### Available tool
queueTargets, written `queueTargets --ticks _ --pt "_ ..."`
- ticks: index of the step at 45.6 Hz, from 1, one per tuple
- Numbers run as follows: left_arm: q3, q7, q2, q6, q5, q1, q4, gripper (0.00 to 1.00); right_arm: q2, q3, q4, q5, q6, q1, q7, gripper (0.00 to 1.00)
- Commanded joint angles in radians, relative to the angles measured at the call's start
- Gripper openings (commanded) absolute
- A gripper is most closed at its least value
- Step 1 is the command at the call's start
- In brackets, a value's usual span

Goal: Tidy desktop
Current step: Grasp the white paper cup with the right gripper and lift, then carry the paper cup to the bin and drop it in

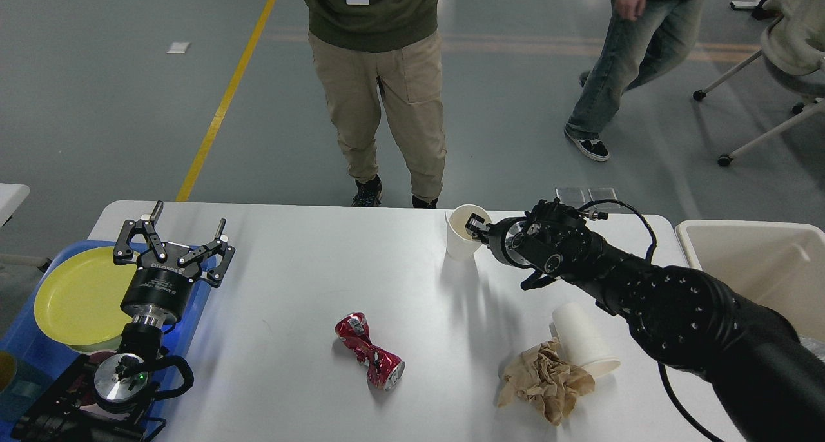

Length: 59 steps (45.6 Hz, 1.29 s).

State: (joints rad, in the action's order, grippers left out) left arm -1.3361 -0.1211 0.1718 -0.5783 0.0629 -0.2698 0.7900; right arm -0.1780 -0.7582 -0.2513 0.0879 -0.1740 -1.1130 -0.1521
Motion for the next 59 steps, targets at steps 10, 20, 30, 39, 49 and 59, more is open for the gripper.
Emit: queueTargets --ticks 10,20,30,39,49,59 --pt "0.000 0.000 0.000 0.000 0.000 0.000 0.000 0.96 0.008 0.000 -0.003 -0.007 -0.009 0.007 -0.044 0.00" --pt "0.000 0.000 0.000 0.000 0.000 0.000 0.000 0.96 0.020 0.002 -0.005 -0.004 -0.012 -0.004 -0.046 0.00" --pt "0.000 0.000 0.000 0.000 0.000 0.000 0.000 0.96 0.081 0.011 -0.172 0.003 -0.028 -0.117 -0.052 0.00" --pt "0.000 0.000 0.000 0.000 0.000 0.000 0.000 0.96 0.210 -0.012 -0.408 -0.004 -0.120 -0.297 -0.070 0.00" --pt "0.000 0.000 0.000 0.000 0.000 0.001 0.000 0.96 0.311 -0.176 -0.675 -0.004 -0.294 -0.577 -0.072 0.00" --pt "0.000 0.000 0.000 0.000 0.000 0.000 0.000 0.96 0.328 -0.417 -0.991 -0.002 -0.311 -0.921 -0.060 0.00"
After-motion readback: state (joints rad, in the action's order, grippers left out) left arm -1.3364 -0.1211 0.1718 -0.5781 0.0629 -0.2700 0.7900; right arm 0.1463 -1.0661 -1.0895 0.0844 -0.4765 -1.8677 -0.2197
